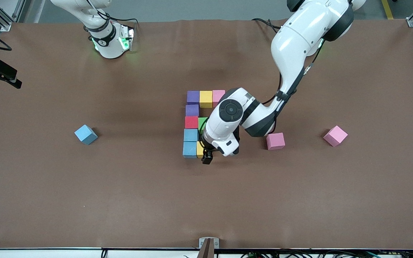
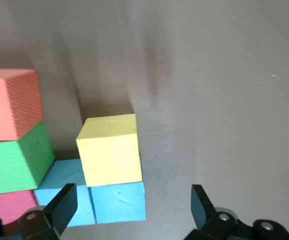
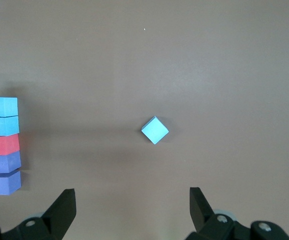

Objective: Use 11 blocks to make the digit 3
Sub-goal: 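Move the left gripper to the pink cube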

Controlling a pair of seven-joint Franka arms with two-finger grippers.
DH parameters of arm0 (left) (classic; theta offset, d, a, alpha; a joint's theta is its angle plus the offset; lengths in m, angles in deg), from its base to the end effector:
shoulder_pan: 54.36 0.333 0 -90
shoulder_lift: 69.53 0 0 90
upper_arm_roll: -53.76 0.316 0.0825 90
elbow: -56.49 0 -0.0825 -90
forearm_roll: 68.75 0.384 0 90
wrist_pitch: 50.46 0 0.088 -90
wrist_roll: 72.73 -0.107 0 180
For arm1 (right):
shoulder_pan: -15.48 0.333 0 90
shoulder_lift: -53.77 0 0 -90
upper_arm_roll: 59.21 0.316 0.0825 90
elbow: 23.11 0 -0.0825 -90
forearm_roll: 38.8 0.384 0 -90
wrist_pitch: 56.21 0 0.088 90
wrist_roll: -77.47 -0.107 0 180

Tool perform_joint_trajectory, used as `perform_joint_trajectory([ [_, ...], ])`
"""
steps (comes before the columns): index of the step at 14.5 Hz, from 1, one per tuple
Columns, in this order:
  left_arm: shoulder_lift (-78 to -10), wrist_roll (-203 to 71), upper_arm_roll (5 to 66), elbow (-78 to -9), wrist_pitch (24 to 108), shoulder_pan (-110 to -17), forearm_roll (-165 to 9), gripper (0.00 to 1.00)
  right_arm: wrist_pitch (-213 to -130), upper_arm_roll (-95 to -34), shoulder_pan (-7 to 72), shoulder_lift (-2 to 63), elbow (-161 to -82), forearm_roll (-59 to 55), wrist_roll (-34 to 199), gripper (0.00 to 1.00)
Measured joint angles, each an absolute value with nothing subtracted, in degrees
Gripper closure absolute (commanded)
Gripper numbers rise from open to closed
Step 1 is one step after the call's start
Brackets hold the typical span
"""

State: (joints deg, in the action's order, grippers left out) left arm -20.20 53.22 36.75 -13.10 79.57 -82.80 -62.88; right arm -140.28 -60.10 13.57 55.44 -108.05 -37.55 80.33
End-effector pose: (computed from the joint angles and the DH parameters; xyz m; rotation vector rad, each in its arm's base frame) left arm 0.5940 -0.5019 0.2926 2.1499 1.9476 -0.1588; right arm 0.5339 -0.0237 0.6725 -3.1201 -0.0054 -0.0235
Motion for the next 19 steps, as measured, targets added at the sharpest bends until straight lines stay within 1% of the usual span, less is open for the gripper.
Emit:
perform_joint_trajectory([
  [3,-23.80,50.93,36.92,-13.39,76.15,-81.11,-61.02,0.00,-140.28,-60.09,13.57,55.44,-108.04,-37.55,80.33,0.00],
  [8,-28.22,39.62,36.99,-14.67,63.42,-77.12,-59.39,0.00,-140.28,-60.09,13.57,55.44,-108.04,-37.55,80.33,0.00],
  [10,-29.95,34.69,37.04,-15.78,59.83,-75.20,-59.26,0.00,-140.27,-60.09,13.57,55.44,-108.04,-37.55,80.33,0.00],
  [19,-41.74,15.74,37.17,-31.15,58.46,-64.56,-59.17,0.00,-140.25,-60.05,13.57,55.43,-108.04,-37.55,80.33,0.00],
])
